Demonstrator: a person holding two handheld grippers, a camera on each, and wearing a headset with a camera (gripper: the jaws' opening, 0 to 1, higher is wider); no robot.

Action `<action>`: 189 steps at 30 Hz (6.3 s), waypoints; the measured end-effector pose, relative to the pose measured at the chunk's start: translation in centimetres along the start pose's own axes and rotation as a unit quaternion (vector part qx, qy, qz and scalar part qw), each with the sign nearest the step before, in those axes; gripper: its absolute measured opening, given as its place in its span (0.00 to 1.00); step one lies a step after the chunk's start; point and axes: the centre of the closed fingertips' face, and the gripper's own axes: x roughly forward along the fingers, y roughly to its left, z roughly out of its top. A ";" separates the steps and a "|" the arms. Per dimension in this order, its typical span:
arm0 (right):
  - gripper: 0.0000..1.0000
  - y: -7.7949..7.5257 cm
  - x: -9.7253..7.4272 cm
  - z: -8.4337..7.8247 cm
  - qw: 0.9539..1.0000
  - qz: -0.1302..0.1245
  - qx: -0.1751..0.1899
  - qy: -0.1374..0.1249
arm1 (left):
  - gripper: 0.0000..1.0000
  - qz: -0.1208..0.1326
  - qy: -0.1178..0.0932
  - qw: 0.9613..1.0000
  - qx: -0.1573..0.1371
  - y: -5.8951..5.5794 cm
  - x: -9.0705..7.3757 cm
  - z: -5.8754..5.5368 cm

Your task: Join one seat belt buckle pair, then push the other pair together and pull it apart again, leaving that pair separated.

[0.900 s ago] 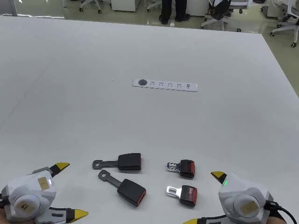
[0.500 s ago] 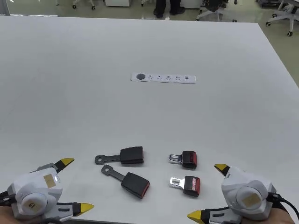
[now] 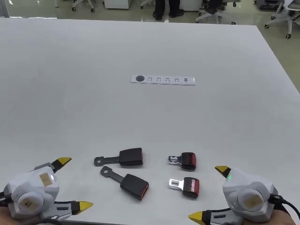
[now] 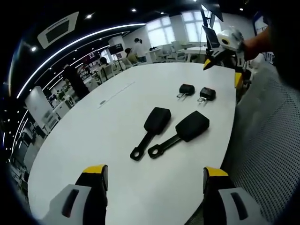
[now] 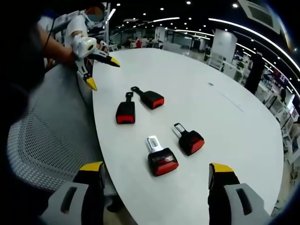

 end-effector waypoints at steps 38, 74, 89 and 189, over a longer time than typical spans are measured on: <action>0.88 -1.5 0.4 -1.0 1.000 0.007 -0.001 0.001 | 0.85 -0.037 0.031 0.999 0.015 -1.1 0.6 -1.6; 0.50 0.3 3.1 -0.8 0.993 0.099 -0.061 0.028 | 0.47 -0.179 0.075 0.963 0.187 -5.4 7.0 4.9; 0.44 0.0 5.0 -1.2 0.987 0.113 -0.097 0.053 | 0.46 -0.233 0.078 0.935 0.256 -7.5 8.8 6.2; 0.32 4.2 11.5 2.4 0.968 0.183 -0.159 0.064 | 0.32 -0.264 0.117 0.935 0.207 -8.6 11.4 3.5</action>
